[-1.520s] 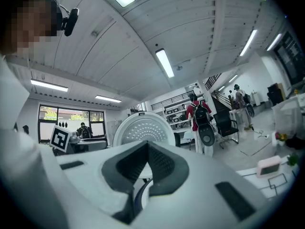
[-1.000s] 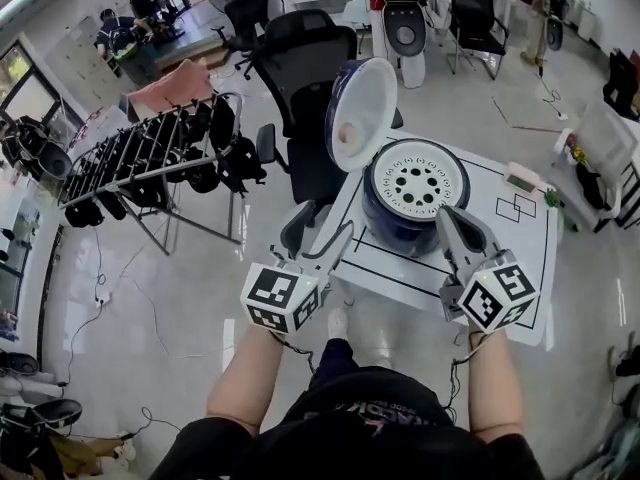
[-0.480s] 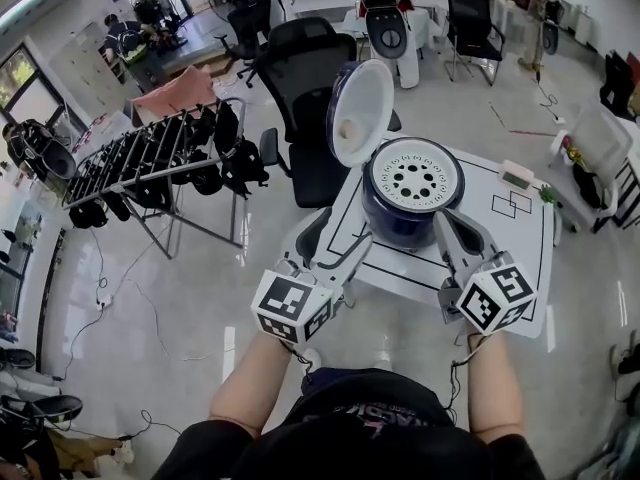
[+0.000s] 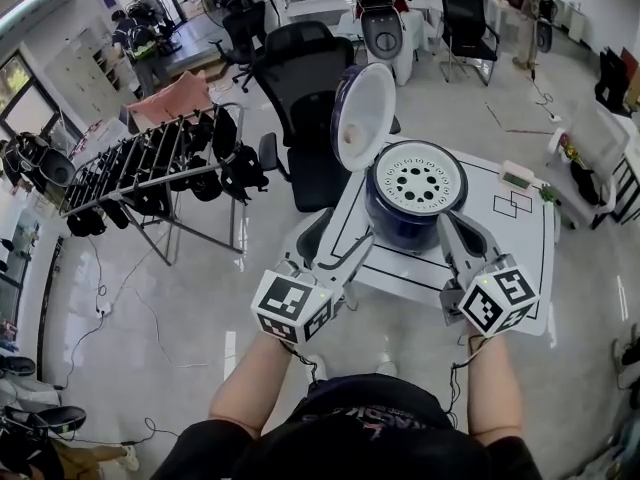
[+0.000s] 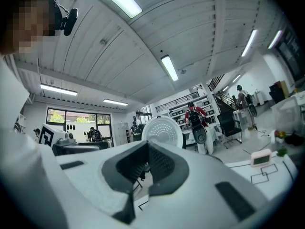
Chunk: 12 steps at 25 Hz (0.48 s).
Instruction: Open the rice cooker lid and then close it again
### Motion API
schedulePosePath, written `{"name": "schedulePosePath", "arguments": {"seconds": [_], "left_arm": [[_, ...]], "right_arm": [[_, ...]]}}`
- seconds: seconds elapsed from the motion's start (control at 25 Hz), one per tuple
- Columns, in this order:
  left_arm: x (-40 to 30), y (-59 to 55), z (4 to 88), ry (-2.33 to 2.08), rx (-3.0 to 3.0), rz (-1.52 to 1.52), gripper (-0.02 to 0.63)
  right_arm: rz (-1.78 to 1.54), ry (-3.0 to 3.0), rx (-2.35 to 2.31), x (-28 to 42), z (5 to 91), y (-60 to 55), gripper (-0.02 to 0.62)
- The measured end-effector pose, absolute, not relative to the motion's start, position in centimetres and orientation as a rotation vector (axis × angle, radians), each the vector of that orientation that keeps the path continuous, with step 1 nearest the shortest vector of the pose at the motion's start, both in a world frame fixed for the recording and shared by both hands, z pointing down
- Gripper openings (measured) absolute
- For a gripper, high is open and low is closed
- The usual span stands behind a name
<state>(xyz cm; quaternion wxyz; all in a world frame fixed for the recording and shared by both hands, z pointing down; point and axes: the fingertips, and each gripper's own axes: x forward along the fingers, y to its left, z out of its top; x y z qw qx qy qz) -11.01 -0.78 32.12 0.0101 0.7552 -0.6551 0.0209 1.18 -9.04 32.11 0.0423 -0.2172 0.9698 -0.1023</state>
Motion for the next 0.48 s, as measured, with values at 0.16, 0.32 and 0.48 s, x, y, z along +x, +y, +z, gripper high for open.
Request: {"name": "schedulePosePath", "arguments": {"seconds": [0.16, 0.32, 0.48], "left_arm": [[-11.51, -0.68, 32.36, -2.052, 2.346, 0.06, 0.299], [-11.71, -0.69, 32.36, -2.066, 2.335, 0.054, 0.299], [-11.36, -0.87, 32.4, -2.078, 2.321, 0.056, 0.299]], "right_arm": [[-0.318, 2.975, -0.661, 0.81, 32.52, -8.9, 0.002], [-0.314, 2.981, -0.654, 0.84, 32.61, -9.0, 0.002], [-0.31, 2.989, -0.638, 1.11, 32.52, -9.19, 0.002]]}}
